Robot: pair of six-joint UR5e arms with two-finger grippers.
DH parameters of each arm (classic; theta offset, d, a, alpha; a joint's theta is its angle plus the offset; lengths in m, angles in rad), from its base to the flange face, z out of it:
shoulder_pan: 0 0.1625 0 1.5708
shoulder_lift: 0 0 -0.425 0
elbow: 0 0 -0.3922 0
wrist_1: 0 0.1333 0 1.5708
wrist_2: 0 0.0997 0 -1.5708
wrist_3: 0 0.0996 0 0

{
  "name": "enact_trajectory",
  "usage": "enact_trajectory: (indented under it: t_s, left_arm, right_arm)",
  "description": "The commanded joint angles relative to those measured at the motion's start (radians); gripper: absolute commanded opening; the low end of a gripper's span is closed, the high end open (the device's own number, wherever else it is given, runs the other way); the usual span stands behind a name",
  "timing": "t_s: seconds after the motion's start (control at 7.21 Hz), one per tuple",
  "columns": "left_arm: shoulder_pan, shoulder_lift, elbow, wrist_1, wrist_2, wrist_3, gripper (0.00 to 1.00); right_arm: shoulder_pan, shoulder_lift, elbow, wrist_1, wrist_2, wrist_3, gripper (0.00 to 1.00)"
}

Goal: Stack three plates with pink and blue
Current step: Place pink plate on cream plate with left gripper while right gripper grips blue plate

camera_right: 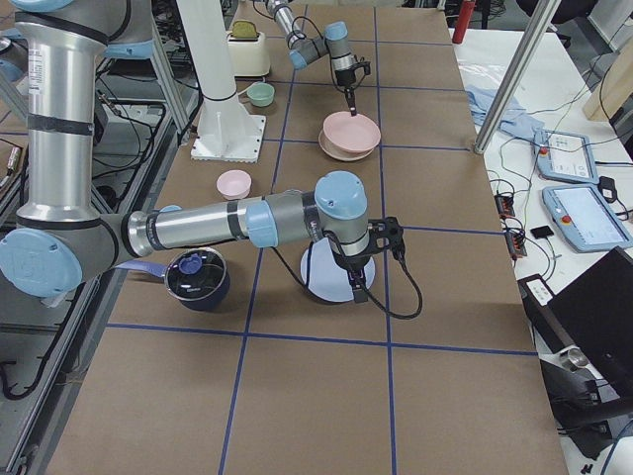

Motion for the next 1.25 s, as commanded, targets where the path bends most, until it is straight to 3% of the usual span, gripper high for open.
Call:
enact_trajectory:
  t_s: [0.0,0.14,0.42,0.55,0.69,0.83,1.11]
  left_arm:
    - [0.008,-0.005,0.008,0.000,0.006,0.005,0.45]
    - [0.020,0.002,0.006,0.000,0.032,0.015,0.99]
    - [0.009,0.042,-0.055,0.009,0.022,0.156,1.00]
    - [-0.026,0.092,-0.140,0.067,-0.007,0.281,1.00]
    - [-0.113,0.126,-0.238,0.196,-0.099,0.417,1.00]
    - [-0.183,0.192,-0.335,0.278,-0.147,0.557,1.00]
    - [-0.363,0.289,-0.387,0.333,-0.251,0.880,1.00]
  right_arm:
    - [0.000,0.001,0.000,-0.002,0.000,0.000,1.00]
    - [0.000,0.000,0.000,0.000,0.000,0.000,1.00]
    - [0.000,0.002,0.000,0.000,0.000,-0.002,1.00]
    - [-0.008,0.000,0.002,0.000,0.001,0.020,1.00]
    - [-0.053,-0.002,0.005,0.018,0.001,0.110,1.00]
    - [-0.104,-0.033,0.003,0.126,-0.006,0.221,1.00]
    - [-0.220,-0.197,-0.002,0.501,-0.067,0.511,1.00]
